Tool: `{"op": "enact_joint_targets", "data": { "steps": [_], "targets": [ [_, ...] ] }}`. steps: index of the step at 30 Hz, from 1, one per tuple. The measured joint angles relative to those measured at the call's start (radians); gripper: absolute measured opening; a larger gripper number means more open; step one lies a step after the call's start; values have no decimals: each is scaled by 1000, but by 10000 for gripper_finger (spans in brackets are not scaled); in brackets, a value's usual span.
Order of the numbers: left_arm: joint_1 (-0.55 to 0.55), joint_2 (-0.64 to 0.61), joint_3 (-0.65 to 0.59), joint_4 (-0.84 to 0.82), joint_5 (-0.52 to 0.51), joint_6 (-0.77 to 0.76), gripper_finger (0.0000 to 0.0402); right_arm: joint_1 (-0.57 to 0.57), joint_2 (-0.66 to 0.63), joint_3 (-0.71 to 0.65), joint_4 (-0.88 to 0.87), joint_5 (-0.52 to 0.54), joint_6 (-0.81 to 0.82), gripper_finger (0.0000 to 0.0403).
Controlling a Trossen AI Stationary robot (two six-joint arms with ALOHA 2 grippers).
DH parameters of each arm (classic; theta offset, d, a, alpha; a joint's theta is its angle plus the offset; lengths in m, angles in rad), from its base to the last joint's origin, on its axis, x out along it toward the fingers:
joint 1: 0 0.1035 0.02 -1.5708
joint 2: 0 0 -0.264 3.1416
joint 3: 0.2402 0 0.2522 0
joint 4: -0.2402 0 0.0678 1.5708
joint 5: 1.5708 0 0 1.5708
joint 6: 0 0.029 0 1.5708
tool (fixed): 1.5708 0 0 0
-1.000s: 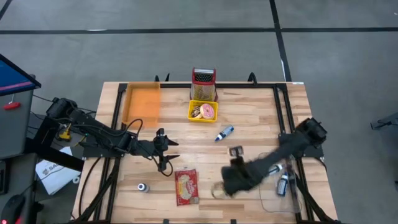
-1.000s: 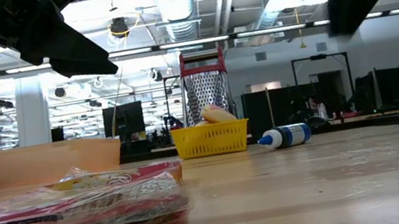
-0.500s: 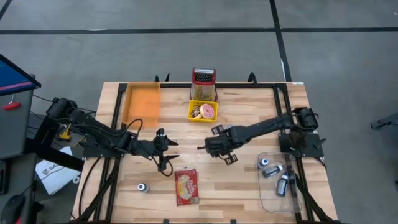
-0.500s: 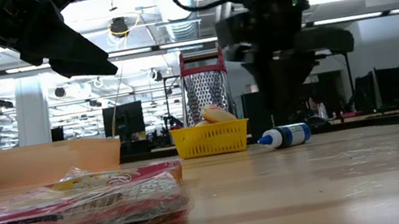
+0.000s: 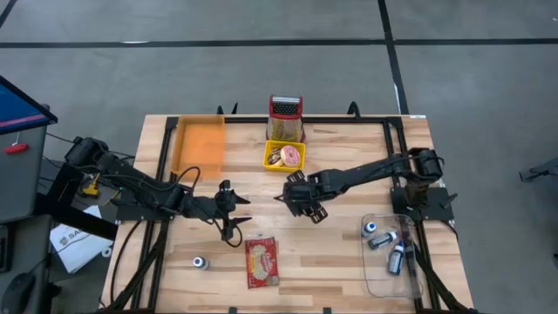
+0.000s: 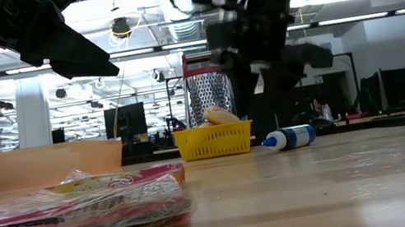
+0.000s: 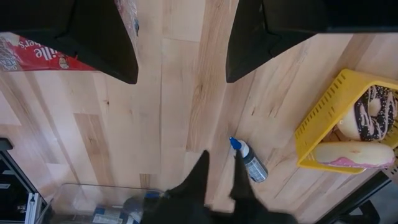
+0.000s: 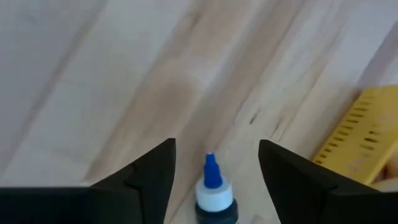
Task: Pick & Place Food Item
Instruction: Put the blue food coloring bottle into the transparent bin
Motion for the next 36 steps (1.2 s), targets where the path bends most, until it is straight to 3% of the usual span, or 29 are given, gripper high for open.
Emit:
{"op": "enact_joint_targets", "data": {
  "steps": [12,20,25,33,36],
  "targets": [
    [0,0,0,-24,0,2,239,-55,122,2,-44,-23,-2,187],
    [0,0,0,-19,0,2,239,-83,137,3,-62,-31,2,164],
    [0,0,0,-16,0,2,239,-98,139,2,-72,-44,2,122],
    [0,0,0,-16,0,2,239,-101,141,0,-84,-41,4,22],
    [0,0,0,-16,0,2,239,-101,141,0,-82,-29,2,10]
  ]
}}
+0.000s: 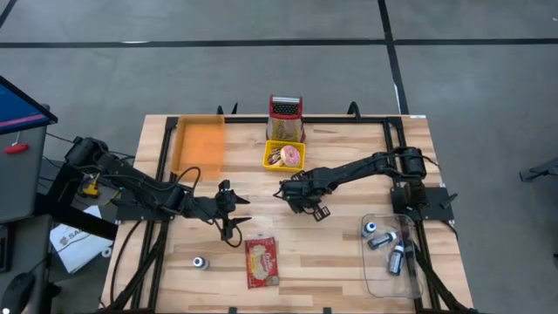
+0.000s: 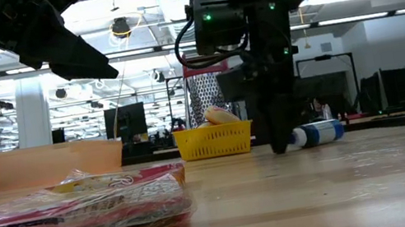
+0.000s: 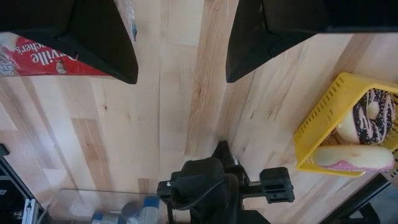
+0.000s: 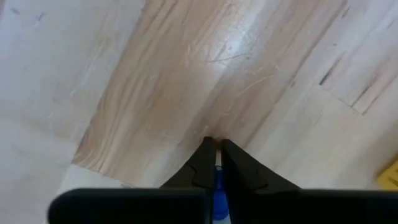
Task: Pick & Place Food Item
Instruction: Put the blue food coloring bottle into the transparent bin
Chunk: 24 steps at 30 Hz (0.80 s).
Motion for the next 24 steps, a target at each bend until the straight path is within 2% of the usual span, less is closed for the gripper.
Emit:
{"op": "enact_joint_targets", "data": {
  "steps": [7,13,24],
  "targets": [
    [0,0,0,1,0,0,239,39,7,27,-20,66,0,5],
    [0,0,0,1,0,0,239,131,9,132,-97,175,31,3],
    [-2,0,0,1,0,-8,239,362,5,415,-344,200,334,1]
  ]
}}
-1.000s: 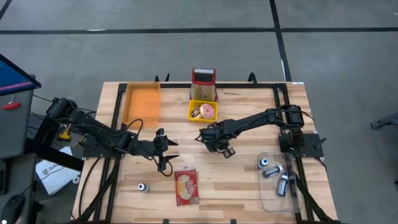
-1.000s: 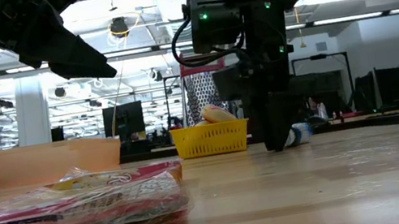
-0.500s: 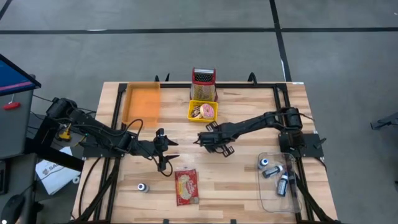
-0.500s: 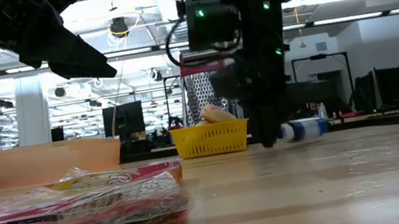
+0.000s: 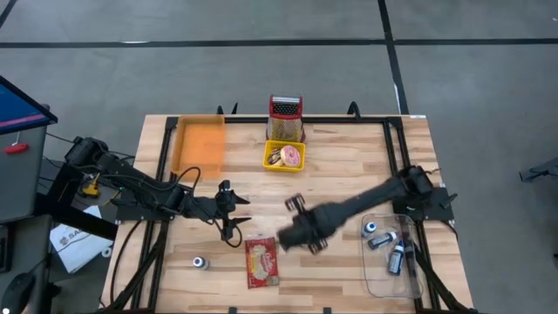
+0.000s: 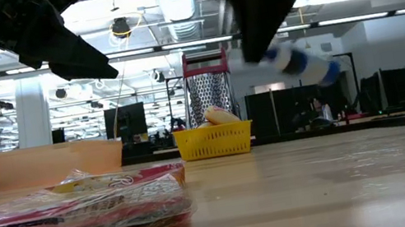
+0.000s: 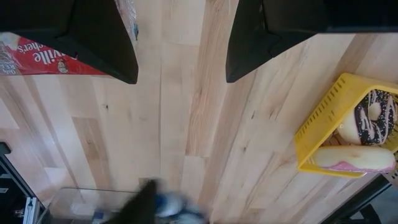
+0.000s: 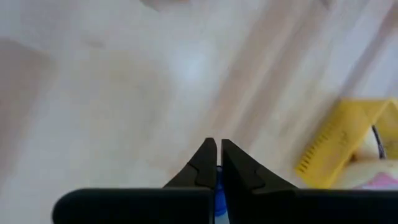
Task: Pick & Place Food Item
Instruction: Put the blue food coloring bottle into the transparent bin
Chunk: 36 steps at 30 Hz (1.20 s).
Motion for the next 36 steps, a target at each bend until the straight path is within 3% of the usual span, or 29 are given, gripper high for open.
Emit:
{"op": "enact_joint_targets", "data": {
  "steps": [6,9,13,23,36],
  "targets": [
    [0,0,0,0,0,-10,239,135,-1,111,-155,42,193,1],
    [0,0,0,0,0,-10,239,199,-2,136,-283,110,320,0],
    [0,0,0,0,0,-10,239,271,-2,139,-394,124,495,0],
    [0,0,0,3,0,-14,239,396,-2,125,-454,129,788,0],
    [0,0,0,3,0,-16,239,525,-3,-1,-455,120,1061,0]
  ]
}}
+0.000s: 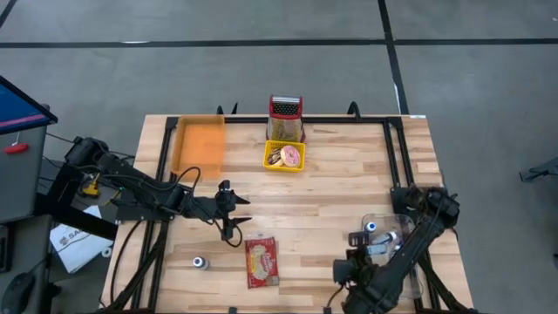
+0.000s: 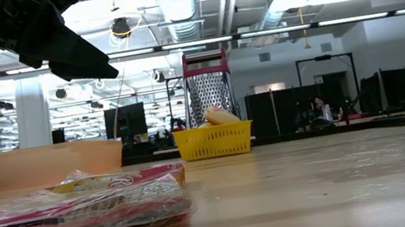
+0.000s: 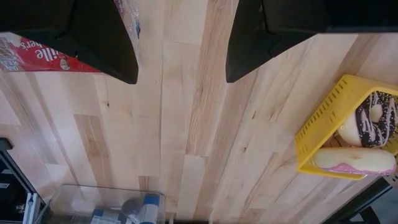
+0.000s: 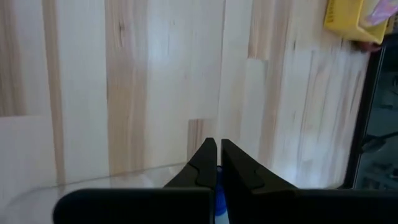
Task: Pick & Place Food Item
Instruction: Put the blue food coloring bottle into the transparent bin, then put the violet food coloring bottle into the transparent bin
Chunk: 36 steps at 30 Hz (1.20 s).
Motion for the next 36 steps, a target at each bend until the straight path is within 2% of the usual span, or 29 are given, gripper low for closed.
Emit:
{"op": "enact_joint_targets", "data": {
  "steps": [7,12,22,26,32,36],
  "targets": [
    [0,0,0,1,0,-3,239,52,0,-61,0,-1,91,0],
    [0,0,0,15,0,-3,239,55,0,-75,-1,1,97,3],
    [0,0,0,15,0,-2,239,61,0,-107,0,13,106,66],
    [0,0,0,15,0,-2,239,61,0,-108,0,70,104,91],
    [0,0,0,15,0,5,239,39,0,-108,23,235,88,125],
    [0,0,0,14,0,6,239,0,0,-108,149,316,-36,145]
  ]
}}
